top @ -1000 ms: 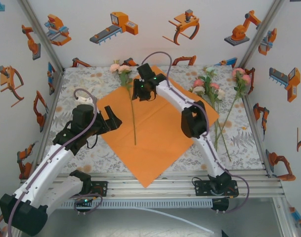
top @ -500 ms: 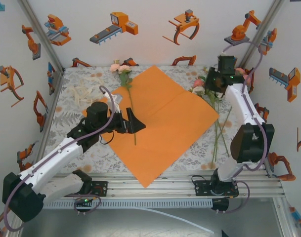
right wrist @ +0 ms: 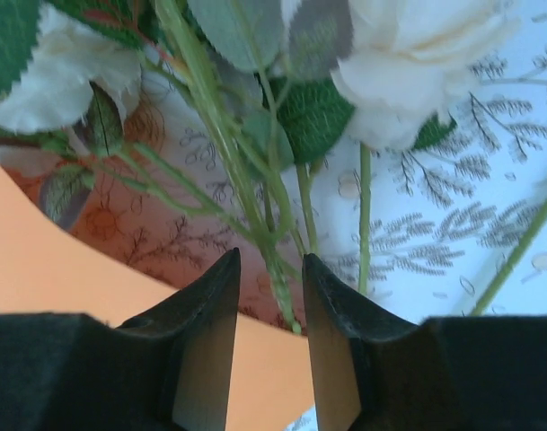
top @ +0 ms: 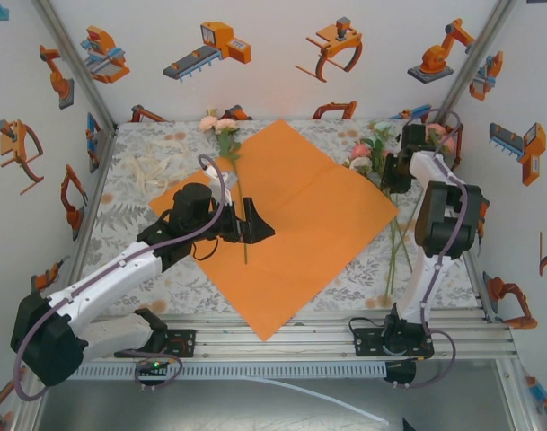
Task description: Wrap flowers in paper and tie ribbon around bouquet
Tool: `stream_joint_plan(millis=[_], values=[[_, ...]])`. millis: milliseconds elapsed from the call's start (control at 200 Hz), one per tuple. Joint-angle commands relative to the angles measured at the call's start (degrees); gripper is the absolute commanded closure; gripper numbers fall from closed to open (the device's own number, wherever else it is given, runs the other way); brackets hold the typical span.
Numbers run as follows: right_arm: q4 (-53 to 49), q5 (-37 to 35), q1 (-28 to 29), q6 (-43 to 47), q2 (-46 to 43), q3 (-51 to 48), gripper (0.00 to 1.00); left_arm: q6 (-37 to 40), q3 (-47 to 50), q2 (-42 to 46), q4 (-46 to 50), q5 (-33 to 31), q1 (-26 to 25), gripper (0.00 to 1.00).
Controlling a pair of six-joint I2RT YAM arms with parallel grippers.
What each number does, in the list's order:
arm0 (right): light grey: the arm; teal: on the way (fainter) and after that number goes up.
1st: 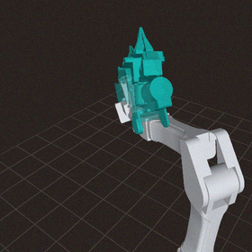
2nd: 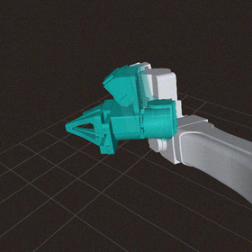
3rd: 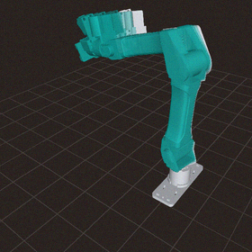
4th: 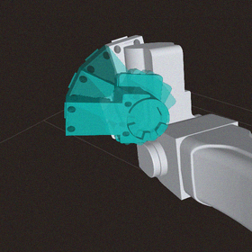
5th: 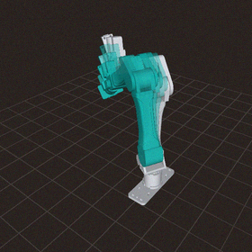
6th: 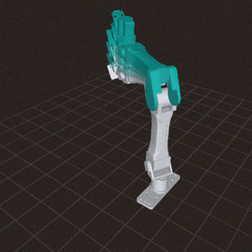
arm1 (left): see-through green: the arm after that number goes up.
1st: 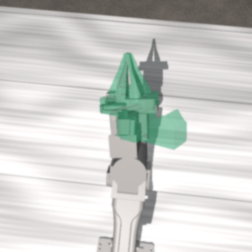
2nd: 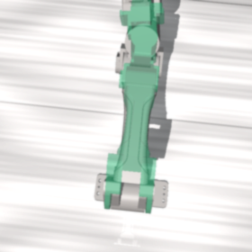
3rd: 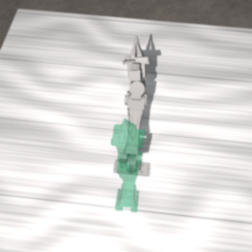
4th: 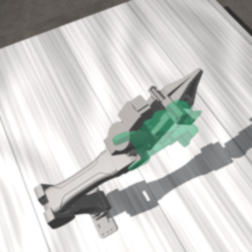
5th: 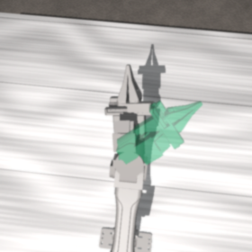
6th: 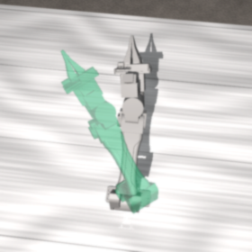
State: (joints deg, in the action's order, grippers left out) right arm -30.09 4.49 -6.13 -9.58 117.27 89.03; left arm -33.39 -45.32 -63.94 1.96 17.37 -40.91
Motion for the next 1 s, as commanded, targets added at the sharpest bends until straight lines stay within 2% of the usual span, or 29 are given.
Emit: stream_joint_plan(millis=[0,95,190,240,350,471,681,796,926,996], values=[[0.3,0.3,0.1,1.0,1.4,3.5,0.74,1.7,-2.0,-0.1,0.1,-1.3,-0.3,0.03],[-0.4,0.1,0.0,2.6,3.0,5.4,0.79,1.7,-1.9,0.0,0.3,-1.7,-0.3,0.03],[-1.6,-0.3,0.0,4.5,3.8,6.8,0.89,1.9,-1.9,-0.2,0.4,-2.3,-0.4,0.03],[-2.8,-2.1,0.1,5.5,3.5,7.7,0.94,2.0,-2.1,-0.1,0.5,-2.6,-0.4,0.03],[-3.7,-6.0,0.6,9.1,-0.1,8.2,1.00,2.3,-2.2,0.4,1.3,-4.0,-0.3,0.03],[-4.4,-9.4,1.1,11.6,-6.0,8.9,1.00,3.4,-2.6,1.2,3.5,-7.0,-0.3,0.03],[-5.0,-10.3,3.3,12.2,-14.5,11.0,1.00,5.4,-3.5,3.7,7.8,-12.5,-0.3,0.03],[-6.9,-6.7,6.1,8.3,-17.4,15.2,1.00,6.5,-3.3,6.7,9.2,-15.0,-0.2,0.03],[-1.7,8.6,8.9,-8.4,-17.8,16.9,1.00,7.7,-2.6,9.6,10.2,-17.1,-0.1,0.03],[3.2,11.3,12.1,-15.1,-16.5,16.6,1.00,7.9,-2.6,10.6,11.1,-17.6,0.0,0.03]])
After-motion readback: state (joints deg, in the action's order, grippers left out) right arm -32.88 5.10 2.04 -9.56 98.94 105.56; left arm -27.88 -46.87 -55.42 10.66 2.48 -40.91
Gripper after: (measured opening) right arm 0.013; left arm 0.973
